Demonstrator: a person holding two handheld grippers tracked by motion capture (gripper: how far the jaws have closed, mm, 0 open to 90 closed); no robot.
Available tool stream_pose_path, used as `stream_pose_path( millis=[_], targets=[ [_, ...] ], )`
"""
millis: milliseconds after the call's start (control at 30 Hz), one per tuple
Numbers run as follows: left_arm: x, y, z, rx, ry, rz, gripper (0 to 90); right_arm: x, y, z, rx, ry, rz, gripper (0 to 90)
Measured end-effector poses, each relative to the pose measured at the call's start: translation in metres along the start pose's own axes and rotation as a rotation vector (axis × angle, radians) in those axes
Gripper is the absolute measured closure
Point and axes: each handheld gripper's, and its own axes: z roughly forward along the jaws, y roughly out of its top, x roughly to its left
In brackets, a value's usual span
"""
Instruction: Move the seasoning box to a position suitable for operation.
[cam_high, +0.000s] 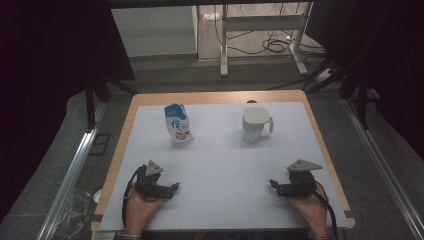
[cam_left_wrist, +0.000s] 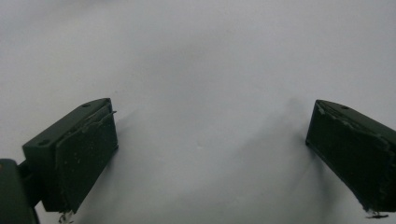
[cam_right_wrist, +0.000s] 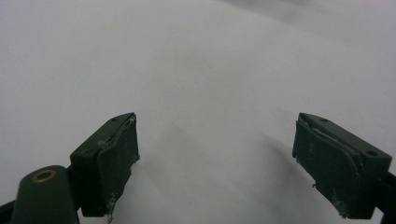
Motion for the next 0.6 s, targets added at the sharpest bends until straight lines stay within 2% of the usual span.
stream_pose_path(
  millis=[67, 133, 167, 300, 467, 567, 600],
  targets=[
    [0.000, 0.000, 0.000, 0.000, 0.000, 0.000, 2.1, 0.000, 0.001, -0.001, -0.008, 0.002, 0.001, 15.3],
    [0.000, 0.000, 0.000, 0.000, 0.000, 0.000, 2.1, -0.001, 0.002, -0.001, -0.012, 0.015, 0.028, 15.3],
    [0.000, 0.000, 0.000, 0.000, 0.000, 0.000, 2.1, -0.003, 0.004, -0.001, -0.007, 0.039, 0.061, 15.3],
    [0.000, 0.000, 0.000, 0.000, 0.000, 0.000, 2.1, -0.004, 0.008, -0.002, -0.030, 0.053, 0.085, 15.3],
    [0.000, 0.000, 0.000, 0.000, 0.000, 0.000, 2.1, -0.005, 0.015, -0.003, -0.060, 0.050, 0.064, 15.2],
    [0.000, 0.000, 0.000, 0.000, 0.000, 0.001, 2.1, -0.004, 0.021, -0.002, -0.069, 0.026, 0.015, 15.7],
    [0.000, 0.000, 0.000, 0.000, 0.000, 0.001, 2.1, -0.004, 0.021, -0.002, -0.069, 0.026, 0.015, 15.7]
  ],
)
